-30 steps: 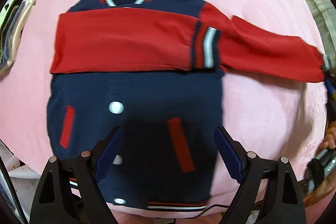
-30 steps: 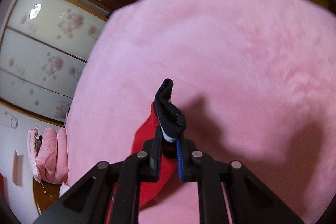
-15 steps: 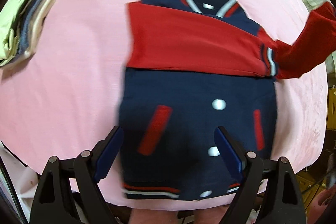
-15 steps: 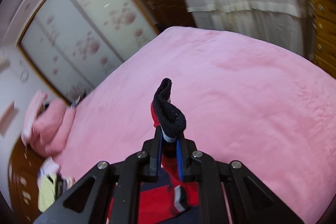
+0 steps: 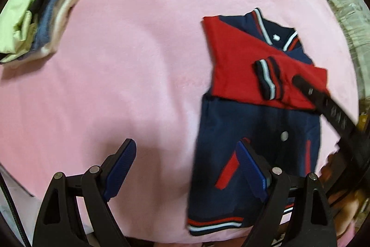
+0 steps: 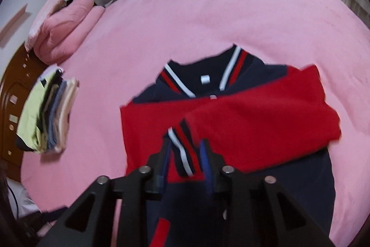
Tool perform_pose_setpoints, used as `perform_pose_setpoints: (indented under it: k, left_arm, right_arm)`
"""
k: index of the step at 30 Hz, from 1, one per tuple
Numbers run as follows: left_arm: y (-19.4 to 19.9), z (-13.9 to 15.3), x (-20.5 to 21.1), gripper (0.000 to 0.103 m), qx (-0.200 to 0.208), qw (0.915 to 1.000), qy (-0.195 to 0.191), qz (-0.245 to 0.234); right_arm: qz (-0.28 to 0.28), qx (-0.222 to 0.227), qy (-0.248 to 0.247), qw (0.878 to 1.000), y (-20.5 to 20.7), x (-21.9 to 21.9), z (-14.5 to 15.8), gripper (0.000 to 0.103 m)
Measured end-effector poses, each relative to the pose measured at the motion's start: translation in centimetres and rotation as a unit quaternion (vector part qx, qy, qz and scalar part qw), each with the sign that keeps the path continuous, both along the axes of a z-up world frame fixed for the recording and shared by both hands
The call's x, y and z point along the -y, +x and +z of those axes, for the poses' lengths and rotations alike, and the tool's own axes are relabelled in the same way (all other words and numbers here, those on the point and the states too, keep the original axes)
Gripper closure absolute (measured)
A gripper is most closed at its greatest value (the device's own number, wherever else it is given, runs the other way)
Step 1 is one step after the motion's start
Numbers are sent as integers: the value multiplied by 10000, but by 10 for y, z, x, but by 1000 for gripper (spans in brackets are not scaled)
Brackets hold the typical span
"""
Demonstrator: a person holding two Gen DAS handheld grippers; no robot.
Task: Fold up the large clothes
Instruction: 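Carry the other red sleeve by its cuff across the chest with the right tool, then lay the sleeve over the first sleeve and open the right tool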
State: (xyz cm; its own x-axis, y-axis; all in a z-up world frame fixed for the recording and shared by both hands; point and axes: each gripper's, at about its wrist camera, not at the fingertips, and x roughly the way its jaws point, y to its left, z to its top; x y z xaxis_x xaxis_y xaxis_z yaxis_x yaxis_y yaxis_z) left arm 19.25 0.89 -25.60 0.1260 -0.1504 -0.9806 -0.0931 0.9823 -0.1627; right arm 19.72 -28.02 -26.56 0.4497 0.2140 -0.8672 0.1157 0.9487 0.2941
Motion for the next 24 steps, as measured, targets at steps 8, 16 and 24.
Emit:
perform_pose_setpoints:
  k: [8,16,24]
  left_arm:
    - [40,-19,45,18,279,9852,-1685,-115]
    - [85,-61,94,46,-167,9905,-1333,-290]
    - [98,-83,123,57,-348,9948,-940,-176]
  right_arm:
    - [-658,46,106,9978,-13,60,3,47]
    - [-987,-59,247,9948,-10,114,-4,47]
    - [-304,-128,364,9988,-2,118,-9,47]
